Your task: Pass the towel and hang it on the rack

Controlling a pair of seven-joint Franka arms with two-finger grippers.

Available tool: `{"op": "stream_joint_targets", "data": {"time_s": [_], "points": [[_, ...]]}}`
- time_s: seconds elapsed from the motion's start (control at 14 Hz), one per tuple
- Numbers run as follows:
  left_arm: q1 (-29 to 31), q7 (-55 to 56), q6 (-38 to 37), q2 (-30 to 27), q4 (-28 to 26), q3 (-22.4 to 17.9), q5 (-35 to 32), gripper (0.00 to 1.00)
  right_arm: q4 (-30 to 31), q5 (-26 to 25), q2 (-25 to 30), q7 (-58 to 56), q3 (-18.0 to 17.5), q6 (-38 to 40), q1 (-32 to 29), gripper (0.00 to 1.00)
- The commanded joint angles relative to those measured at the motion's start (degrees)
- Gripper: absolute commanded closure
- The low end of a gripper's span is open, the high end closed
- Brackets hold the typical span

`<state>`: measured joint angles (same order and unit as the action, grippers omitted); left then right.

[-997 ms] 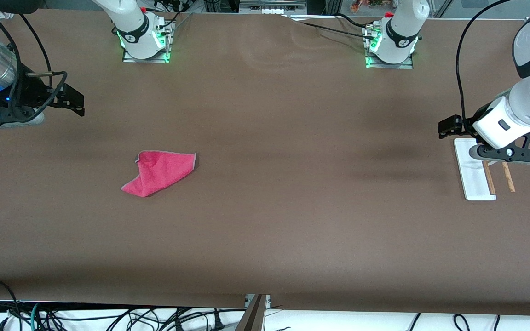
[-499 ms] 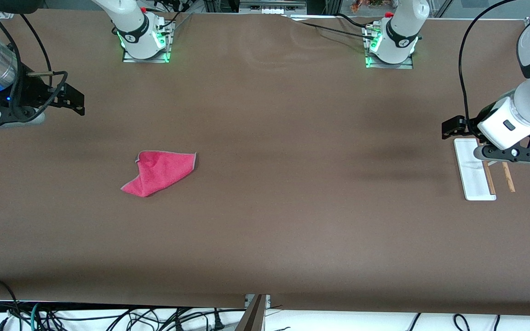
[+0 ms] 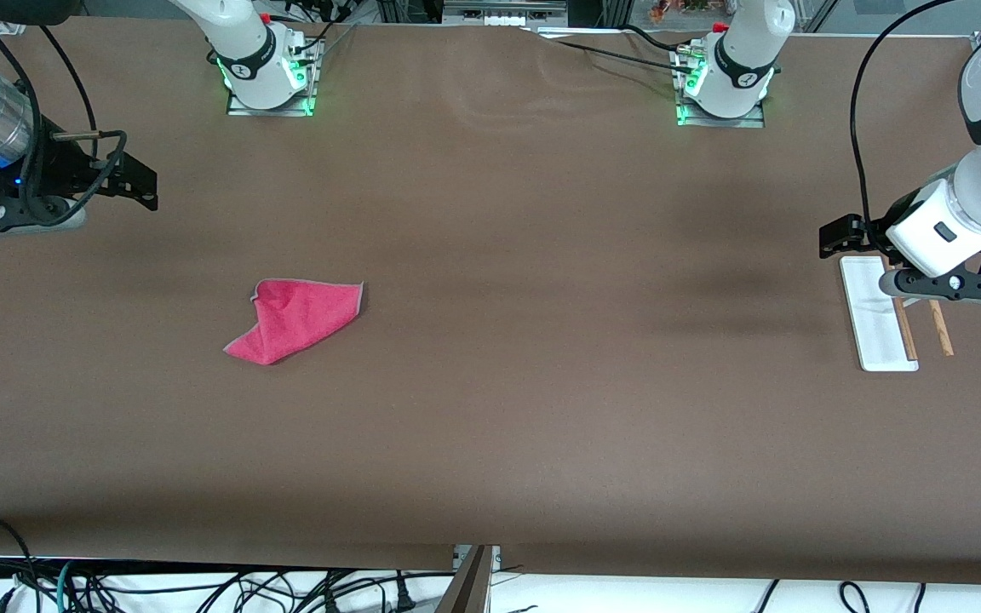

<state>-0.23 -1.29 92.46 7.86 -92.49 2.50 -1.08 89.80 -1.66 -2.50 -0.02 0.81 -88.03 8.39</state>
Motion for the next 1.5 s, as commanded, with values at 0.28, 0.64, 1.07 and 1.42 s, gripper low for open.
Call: {"op": "stream_joint_targets", "data": {"time_s": [0.28,0.64,1.07,1.42], "points": [[0.32,0.23,-0.96,4.18,8.56,-0.48,0.2,0.0,-1.73,0.87,-0.67,0.98,-0.02,0.84,-0.66,0.0],[5.68,0.41,-0.7,0.33,5.24,0.14,3.61,0.0,-1.73,0.87,-0.67,0.98,0.07,0.75,-0.66,0.0],[4.81,2.42,3.33,-5.91,-2.94,3.72,-1.08,0.0,-1.73,0.87,-0.67,0.98,-0.02,0.75,-0.66,0.0],[5.77,5.16,4.05,-7.33,-5.42,6.64,-2.43,0.0,-1.73,0.87,-0.67,0.98,-0.02,0.75,-0.66,0.0]]}}
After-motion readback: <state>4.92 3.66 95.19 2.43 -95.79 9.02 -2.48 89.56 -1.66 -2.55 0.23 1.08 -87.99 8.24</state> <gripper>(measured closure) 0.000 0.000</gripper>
